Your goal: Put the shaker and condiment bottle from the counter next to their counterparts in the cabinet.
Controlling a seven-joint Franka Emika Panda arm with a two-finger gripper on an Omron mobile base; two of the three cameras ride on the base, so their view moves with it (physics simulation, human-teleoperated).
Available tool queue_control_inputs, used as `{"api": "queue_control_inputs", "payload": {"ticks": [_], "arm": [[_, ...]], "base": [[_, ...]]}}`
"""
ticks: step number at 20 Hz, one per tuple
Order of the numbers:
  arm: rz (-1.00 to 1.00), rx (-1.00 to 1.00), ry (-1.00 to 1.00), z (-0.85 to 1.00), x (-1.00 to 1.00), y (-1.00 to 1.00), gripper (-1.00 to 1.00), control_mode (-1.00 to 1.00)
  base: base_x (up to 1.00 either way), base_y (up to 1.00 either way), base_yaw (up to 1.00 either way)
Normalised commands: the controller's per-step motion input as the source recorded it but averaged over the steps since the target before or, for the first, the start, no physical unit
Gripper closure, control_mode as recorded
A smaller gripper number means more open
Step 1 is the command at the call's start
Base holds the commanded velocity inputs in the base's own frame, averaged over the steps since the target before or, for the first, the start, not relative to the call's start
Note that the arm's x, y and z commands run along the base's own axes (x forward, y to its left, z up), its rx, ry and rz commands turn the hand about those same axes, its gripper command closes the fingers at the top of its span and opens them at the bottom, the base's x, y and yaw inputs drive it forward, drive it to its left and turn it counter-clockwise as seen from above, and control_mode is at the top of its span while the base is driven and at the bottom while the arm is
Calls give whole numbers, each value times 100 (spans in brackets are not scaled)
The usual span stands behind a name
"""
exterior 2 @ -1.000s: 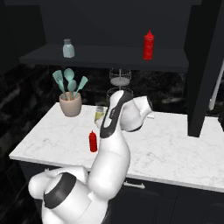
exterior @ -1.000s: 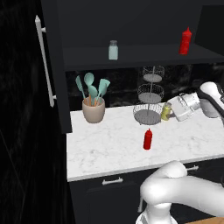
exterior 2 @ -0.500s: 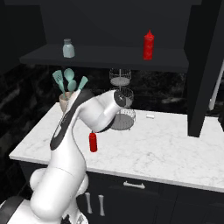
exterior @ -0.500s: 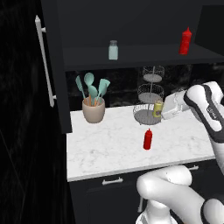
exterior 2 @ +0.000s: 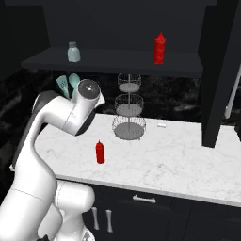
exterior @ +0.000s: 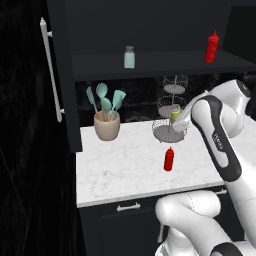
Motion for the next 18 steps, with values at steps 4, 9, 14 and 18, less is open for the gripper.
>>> {"api": "queue_control_inputs", "payload": {"ticks": [4,9,14,18], "arm": [[-11,0,4,63,0,0,100,-100],[-8,10,5,63,3,0,100,-100],[-7,15,13,29,20,0,100,-100],[-8,13,8,24,14,1,100,-100]], "base": [[0,0,0],[0,0,0],[0,0,0],[0,0,0]]}}
